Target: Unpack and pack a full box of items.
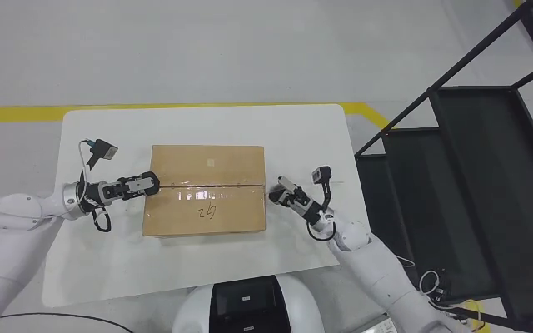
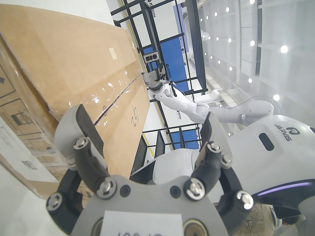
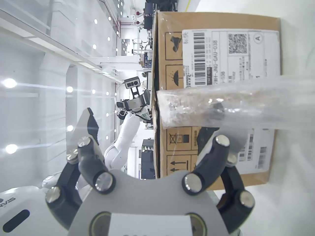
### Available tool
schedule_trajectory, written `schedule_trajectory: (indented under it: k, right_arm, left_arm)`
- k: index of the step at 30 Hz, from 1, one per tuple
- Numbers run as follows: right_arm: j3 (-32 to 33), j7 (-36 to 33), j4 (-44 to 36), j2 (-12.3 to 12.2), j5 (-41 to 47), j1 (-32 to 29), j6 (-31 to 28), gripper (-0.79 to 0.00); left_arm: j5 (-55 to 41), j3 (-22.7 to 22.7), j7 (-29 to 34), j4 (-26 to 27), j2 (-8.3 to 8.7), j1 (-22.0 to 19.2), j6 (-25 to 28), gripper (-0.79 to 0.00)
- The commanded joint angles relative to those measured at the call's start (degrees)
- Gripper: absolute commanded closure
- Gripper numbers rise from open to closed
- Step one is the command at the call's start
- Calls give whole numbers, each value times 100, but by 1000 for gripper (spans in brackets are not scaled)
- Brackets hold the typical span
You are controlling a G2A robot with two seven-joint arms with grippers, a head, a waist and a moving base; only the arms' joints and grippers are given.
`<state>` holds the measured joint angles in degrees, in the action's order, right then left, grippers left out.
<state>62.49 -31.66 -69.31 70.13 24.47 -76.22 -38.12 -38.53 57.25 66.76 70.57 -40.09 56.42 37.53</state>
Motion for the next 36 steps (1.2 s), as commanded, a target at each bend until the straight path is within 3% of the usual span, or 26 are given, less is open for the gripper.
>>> schedule_trajectory:
  k: [1,12,24,36]
  right_arm:
    - [7,56,-7,8,-57,-5,-118,-785]
    - [232,195,-581,-38,-595,-257,-475,-785]
    - [363,281,-1258,-77,-1268,-328,-219,-785]
    - [185,241,-1406,-49,-1779,-101,201,-785]
  left_arm:
    - [0,0,0,0,0,0,0,-785]
    - [0,0,0,0,0,0,0,-785]
    - [0,0,0,0,0,0,0,-785]
    - [0,0,0,0,0,0,0,-785]
